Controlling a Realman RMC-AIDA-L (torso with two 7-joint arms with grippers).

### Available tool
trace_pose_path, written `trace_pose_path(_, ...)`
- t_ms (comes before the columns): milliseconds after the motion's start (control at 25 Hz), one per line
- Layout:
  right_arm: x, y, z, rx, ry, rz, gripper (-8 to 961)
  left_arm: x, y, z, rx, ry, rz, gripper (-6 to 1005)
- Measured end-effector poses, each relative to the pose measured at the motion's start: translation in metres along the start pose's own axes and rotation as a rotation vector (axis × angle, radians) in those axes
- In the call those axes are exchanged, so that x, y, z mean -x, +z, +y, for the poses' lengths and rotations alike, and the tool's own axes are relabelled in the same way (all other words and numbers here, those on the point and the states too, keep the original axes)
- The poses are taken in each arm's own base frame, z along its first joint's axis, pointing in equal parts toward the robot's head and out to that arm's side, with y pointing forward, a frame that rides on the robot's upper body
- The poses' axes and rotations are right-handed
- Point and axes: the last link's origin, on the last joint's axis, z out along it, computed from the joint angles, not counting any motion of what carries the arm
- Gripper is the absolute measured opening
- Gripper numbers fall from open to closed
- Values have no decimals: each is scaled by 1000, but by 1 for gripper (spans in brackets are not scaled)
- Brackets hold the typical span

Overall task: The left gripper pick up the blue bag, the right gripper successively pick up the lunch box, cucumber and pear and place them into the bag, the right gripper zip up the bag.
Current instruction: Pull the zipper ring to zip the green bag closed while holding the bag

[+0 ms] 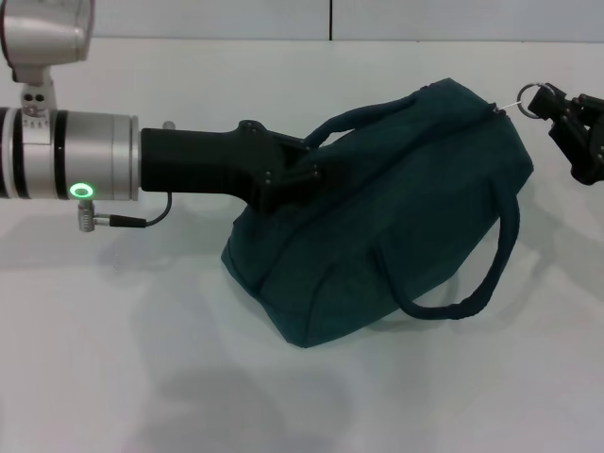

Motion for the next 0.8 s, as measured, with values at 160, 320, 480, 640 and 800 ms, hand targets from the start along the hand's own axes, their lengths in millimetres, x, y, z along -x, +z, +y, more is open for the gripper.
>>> trace_pose_path(160, 5, 0, 5, 38, -1, -28, 18, 0, -2, 4, 28, 20, -4, 143)
trace_pose_path(320, 8, -2, 7, 53, -3, -46, 19, -4, -15, 8, 75, 43, -20, 123)
trace_pose_path(480, 3, -1, -2, -8, -10, -10, 19, -5, -21, 7, 73, 54, -20, 116)
trace_pose_path(640, -5, 1, -9, -63, -28, 39, 19, -2, -23, 7, 69, 69, -19, 115)
trace_pose_path(800, -13, 6, -11, -77, -42, 86, 20, -2, -23, 7, 67, 79, -18, 114)
